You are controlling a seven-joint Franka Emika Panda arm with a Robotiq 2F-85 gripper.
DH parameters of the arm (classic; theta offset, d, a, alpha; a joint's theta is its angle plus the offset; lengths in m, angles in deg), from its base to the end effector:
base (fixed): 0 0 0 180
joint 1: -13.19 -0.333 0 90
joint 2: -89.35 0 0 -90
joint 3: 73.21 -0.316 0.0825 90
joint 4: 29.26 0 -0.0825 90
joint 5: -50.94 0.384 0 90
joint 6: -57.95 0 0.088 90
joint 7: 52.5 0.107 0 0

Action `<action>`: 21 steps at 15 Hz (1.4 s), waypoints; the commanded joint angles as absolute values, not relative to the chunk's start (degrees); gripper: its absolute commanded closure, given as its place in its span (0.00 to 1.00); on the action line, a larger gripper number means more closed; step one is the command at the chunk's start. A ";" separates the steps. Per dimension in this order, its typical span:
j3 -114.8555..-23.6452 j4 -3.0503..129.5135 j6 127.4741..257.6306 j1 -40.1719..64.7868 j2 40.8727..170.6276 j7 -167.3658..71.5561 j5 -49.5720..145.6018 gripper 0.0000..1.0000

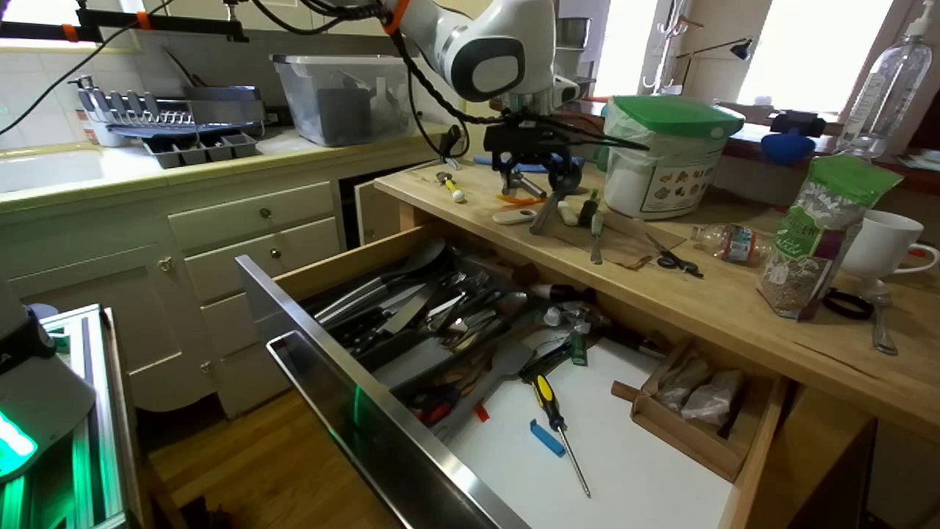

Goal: Put the serving spoon in the drawer

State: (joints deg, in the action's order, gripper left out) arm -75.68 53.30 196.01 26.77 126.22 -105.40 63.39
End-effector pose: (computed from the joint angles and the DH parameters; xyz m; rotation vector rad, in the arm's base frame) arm 0.7331 -0.1496 0.3467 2.9517 0.8780 0.5876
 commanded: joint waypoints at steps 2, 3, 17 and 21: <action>-79.67 48.39 201.67 29.77 131.54 -106.36 65.39 0.29; -80.13 47.82 202.31 30.14 132.26 -106.26 65.23 0.30; -82.93 45.70 205.76 32.76 136.38 -105.91 64.42 0.60; -82.02 45.26 202.95 32.33 136.20 -103.45 63.73 0.92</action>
